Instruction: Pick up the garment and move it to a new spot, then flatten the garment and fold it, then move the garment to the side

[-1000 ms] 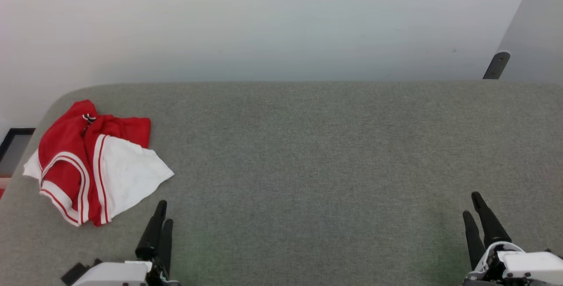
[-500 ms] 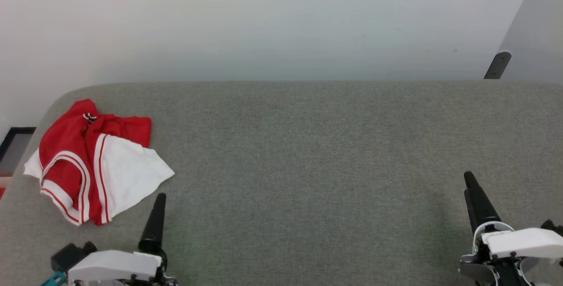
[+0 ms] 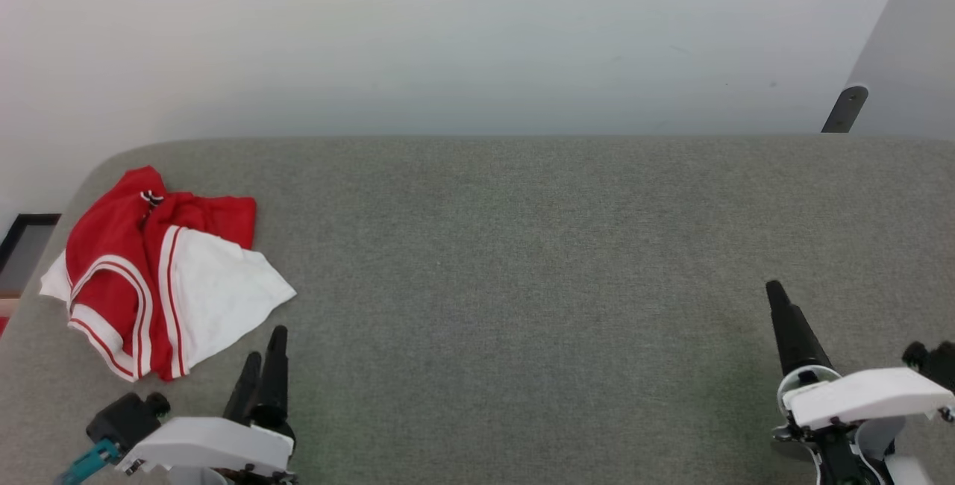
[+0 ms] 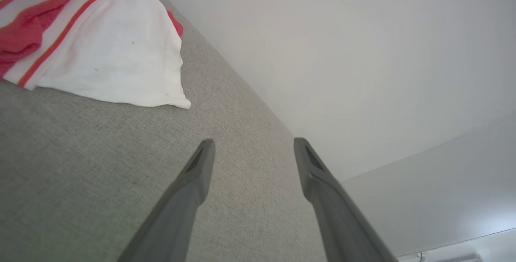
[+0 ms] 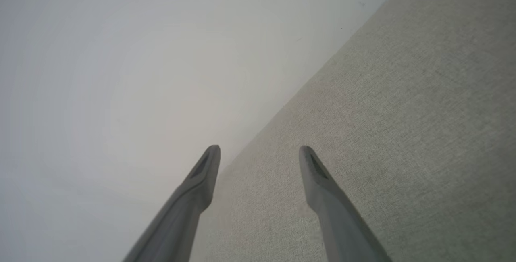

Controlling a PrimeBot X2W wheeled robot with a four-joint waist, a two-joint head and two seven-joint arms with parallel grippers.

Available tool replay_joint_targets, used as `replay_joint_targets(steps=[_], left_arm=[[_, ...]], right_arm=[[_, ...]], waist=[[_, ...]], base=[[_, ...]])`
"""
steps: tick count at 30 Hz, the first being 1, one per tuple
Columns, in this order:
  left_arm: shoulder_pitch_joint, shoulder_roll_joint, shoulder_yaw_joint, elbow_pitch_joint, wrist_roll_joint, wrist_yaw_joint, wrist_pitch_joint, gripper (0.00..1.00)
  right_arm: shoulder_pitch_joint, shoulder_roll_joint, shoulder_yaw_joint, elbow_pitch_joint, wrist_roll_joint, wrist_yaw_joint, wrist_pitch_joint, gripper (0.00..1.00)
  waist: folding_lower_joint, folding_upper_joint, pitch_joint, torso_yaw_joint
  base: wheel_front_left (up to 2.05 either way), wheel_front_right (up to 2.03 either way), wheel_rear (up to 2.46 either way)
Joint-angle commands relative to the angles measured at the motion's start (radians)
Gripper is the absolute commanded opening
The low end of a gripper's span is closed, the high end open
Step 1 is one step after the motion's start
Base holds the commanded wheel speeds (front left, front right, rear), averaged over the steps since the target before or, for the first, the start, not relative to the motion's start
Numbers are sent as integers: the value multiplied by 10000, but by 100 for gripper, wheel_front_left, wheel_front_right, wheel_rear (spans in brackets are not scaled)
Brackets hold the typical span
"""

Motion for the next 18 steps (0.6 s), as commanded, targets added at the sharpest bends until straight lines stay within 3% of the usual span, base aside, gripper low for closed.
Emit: replay_joint_targets(steps=[1, 18], left_arm=[[-257, 81, -35, -149, 390, 17, -97, 100], [-320, 209, -204, -143, 3033, 120, -653, 100]], right_arm=[[-401, -105, 103, -49, -457, 3, -98, 100], [-719, -156, 245, 327, -4065, 5, -657, 100]], waist=[[0, 0, -3, 0], [0, 0, 2, -5]], base=[[0, 0, 0], [0, 0, 0]])
